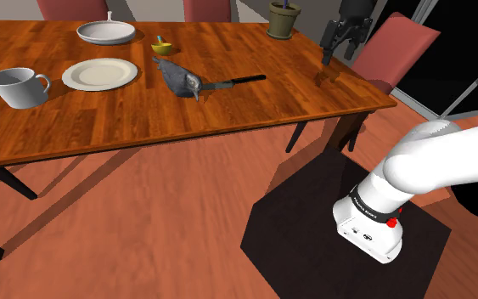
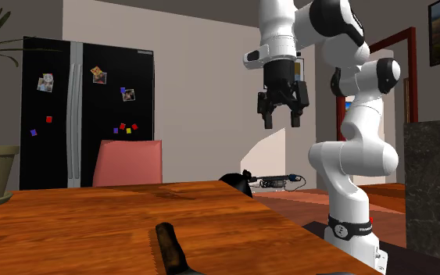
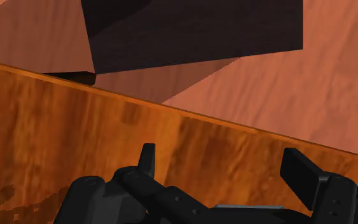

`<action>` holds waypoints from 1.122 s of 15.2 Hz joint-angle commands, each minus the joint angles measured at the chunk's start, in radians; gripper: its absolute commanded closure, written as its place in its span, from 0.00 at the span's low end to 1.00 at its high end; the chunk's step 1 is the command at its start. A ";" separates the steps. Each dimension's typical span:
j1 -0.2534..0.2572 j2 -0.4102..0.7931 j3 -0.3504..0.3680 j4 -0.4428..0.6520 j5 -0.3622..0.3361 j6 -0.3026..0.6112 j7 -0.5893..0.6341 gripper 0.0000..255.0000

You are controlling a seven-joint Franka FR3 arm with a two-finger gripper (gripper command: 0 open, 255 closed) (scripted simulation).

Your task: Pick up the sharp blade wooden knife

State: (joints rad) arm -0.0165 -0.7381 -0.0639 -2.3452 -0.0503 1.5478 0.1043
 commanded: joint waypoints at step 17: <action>0.165 0.607 -0.142 0.316 0.006 0.272 -0.679 0.00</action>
State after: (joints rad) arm 0.1385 -0.1722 -0.2058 -2.0526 -0.0514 1.8047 -0.5321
